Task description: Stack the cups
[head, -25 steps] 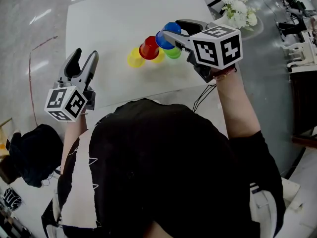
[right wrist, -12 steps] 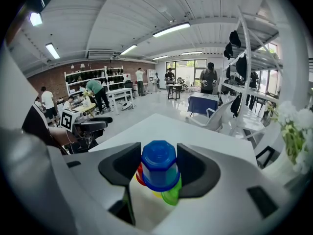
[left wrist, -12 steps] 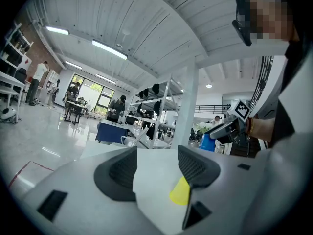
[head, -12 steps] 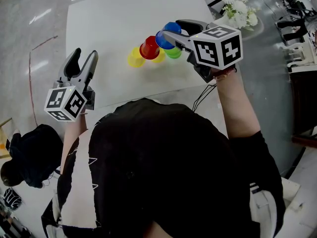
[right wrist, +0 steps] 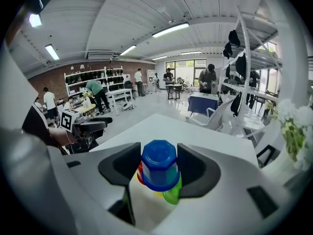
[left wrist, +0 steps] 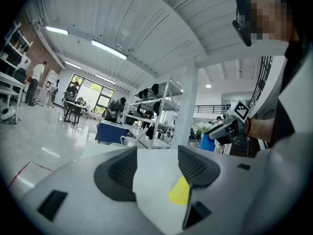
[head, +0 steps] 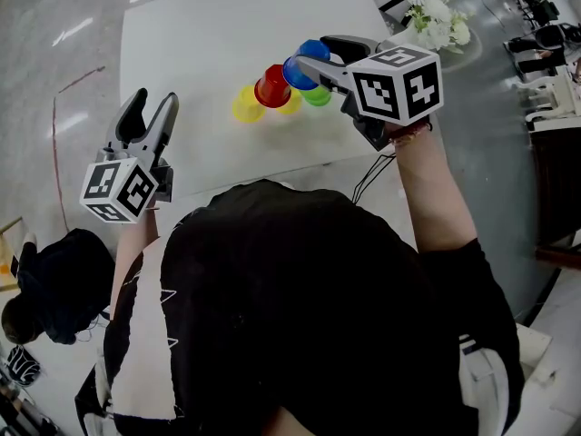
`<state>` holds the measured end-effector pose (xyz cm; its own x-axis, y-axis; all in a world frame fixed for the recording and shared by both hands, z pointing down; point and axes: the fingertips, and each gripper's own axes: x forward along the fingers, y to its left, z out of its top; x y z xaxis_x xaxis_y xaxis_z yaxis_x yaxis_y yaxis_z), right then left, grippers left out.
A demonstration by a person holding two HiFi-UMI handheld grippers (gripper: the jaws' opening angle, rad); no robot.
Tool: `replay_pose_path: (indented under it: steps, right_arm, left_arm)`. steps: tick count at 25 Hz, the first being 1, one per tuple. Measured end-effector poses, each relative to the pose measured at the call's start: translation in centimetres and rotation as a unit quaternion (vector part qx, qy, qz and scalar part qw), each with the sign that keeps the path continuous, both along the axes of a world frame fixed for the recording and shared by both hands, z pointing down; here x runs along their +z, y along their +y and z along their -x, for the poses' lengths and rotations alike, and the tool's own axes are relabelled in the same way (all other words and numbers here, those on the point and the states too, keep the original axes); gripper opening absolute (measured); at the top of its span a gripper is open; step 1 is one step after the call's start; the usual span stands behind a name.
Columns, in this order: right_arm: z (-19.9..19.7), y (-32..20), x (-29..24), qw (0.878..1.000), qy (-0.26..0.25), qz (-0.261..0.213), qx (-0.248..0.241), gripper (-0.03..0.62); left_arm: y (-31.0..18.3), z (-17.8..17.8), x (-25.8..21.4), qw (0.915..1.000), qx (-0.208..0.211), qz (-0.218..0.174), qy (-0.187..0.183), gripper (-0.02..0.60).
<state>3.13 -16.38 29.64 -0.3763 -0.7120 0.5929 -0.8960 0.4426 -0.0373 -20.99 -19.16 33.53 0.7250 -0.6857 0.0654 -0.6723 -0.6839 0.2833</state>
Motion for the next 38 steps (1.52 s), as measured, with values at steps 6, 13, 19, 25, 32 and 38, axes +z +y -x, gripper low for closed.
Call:
replay_pose_path:
  steps: [6,13,19,25,32,38]
  right_arm:
    - [0.0,0.0,0.1,1.0,0.0,0.001,0.001,0.241]
    - [0.2,0.0,-0.1,1.0,-0.008,0.0,0.003,0.253]
    - [-0.1,-0.2,-0.4,1.0,-0.011,-0.005,0.006,0.264]
    - [0.1,-0.3,-1.2,1.0,-0.017,-0.02,0.008,0.268]
    - [-0.2,-0.2,-2.5,0.998,-0.039,-0.046,0.005,0.268]
    - [-0.4,0.2,-3.5,0.995,-0.074,-0.061,-0.024,0.267]
  left_arm:
    - [0.1,0.3,0.0,1.0,-0.002,-0.001,0.0,0.27]
    - [0.2,0.4,0.0,1.0,-0.001,0.0,-0.001,0.27]
    - [0.1,0.3,0.0,1.0,-0.001,-0.001,-0.001,0.27]
    - [0.1,0.5,0.0,1.0,-0.004,-0.004,-0.003,0.27]
    - [0.7,0.8,-0.7,0.9996,-0.025,-0.007,-0.005,0.27]
    - [2.0,-0.7,-3.2,0.9985,-0.049,-0.023,-0.012,0.27]
